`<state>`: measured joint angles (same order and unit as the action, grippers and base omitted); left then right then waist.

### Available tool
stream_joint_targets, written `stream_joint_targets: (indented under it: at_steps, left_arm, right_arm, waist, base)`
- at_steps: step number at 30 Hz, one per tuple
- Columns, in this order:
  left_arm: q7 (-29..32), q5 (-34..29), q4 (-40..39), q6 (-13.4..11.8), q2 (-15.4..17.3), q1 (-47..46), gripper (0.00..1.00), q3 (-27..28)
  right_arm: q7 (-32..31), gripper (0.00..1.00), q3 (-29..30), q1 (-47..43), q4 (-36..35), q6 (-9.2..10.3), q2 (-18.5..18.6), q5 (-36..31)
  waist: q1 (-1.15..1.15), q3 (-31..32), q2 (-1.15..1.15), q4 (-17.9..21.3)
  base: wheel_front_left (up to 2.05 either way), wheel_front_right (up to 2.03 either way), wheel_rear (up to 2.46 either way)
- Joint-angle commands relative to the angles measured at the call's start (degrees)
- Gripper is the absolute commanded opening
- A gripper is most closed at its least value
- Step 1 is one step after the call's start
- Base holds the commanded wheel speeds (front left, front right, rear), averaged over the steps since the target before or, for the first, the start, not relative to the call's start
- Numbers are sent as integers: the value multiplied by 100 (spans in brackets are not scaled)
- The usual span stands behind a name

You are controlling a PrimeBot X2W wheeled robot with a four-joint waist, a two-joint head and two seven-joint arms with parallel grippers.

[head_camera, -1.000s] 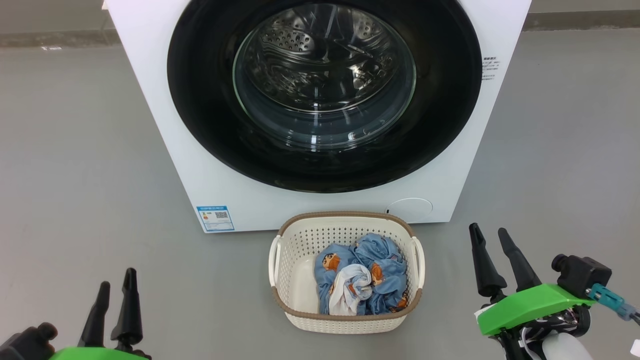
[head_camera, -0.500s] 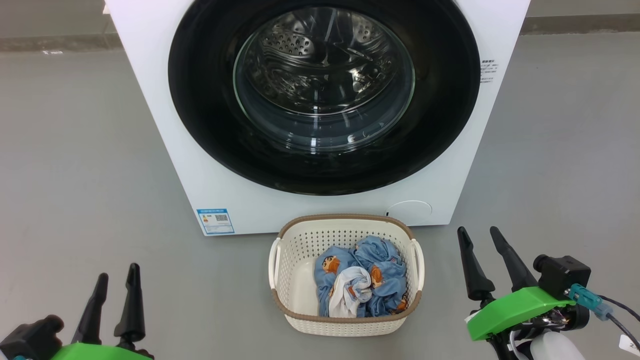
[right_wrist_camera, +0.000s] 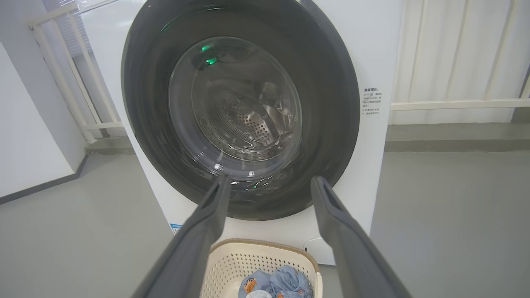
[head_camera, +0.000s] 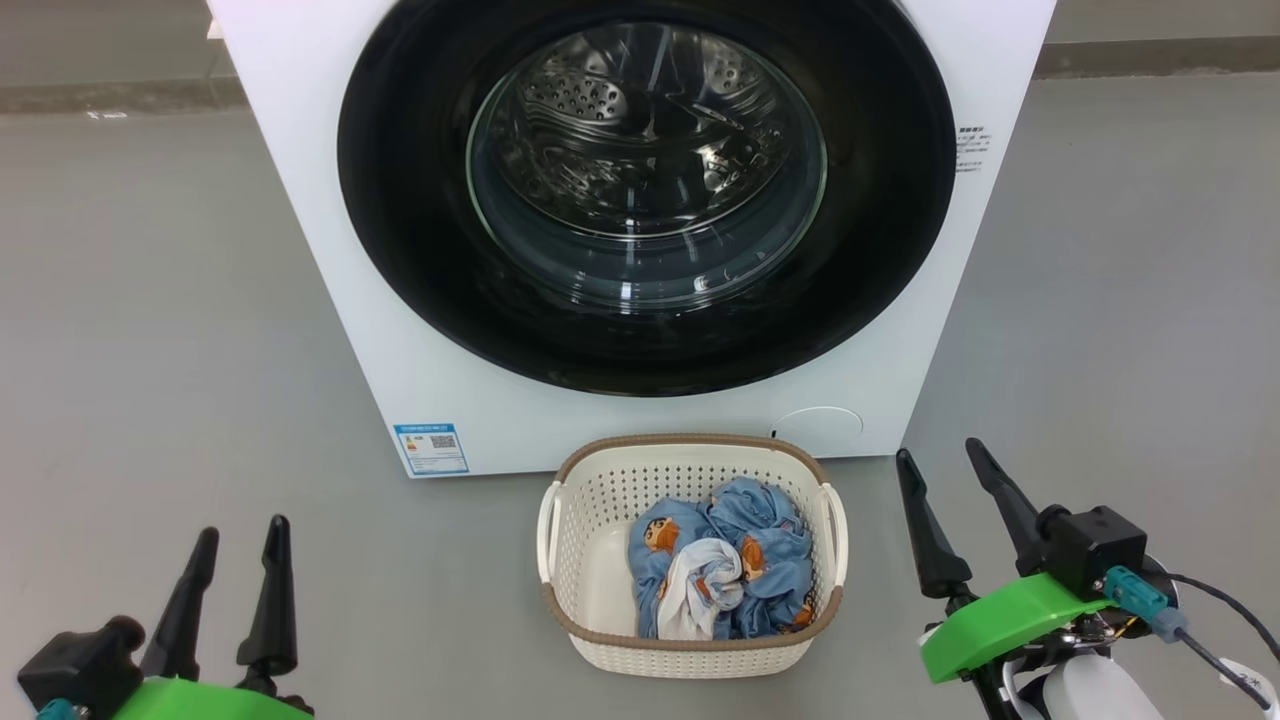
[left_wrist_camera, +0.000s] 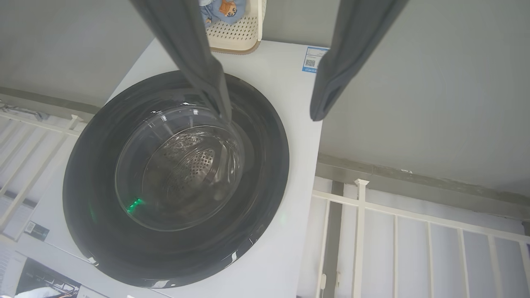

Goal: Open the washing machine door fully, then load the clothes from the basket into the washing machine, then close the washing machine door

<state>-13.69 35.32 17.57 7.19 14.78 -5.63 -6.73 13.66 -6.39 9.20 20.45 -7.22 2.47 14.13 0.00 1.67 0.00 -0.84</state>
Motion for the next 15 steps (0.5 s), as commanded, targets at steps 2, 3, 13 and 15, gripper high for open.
stream_joint_targets:
  at_steps: [2, 3, 13, 15]
  left_arm:
    - [-105, -184, -87, 29, 216, -317, 100, 160]
    - [-122, -226, -88, 29, 231, -325, 100, 151]
    - [-130, -183, -74, 30, 269, -343, 100, 164]
    - [-130, -175, -74, 30, 275, -348, 100, 175]
  right_arm:
    - [109, 100, -162, 317, -113, -26, 39, -227]
    - [126, 100, -171, 327, -110, -26, 41, -287]
    - [134, 100, -131, 324, -141, -26, 41, -270]
    - [134, 100, -111, 325, -150, -26, 41, -268]
  waist:
    - [0, 3, 0, -8]
    - [0, 4, 0, -11]
    - [0, -17, 0, -22]
    - [0, -25, 0, -23]
  base:
    - [0, 0, 0]
    - [0, 0, 0]
    - [0, 0, 0]
    - [0, 0, 0]
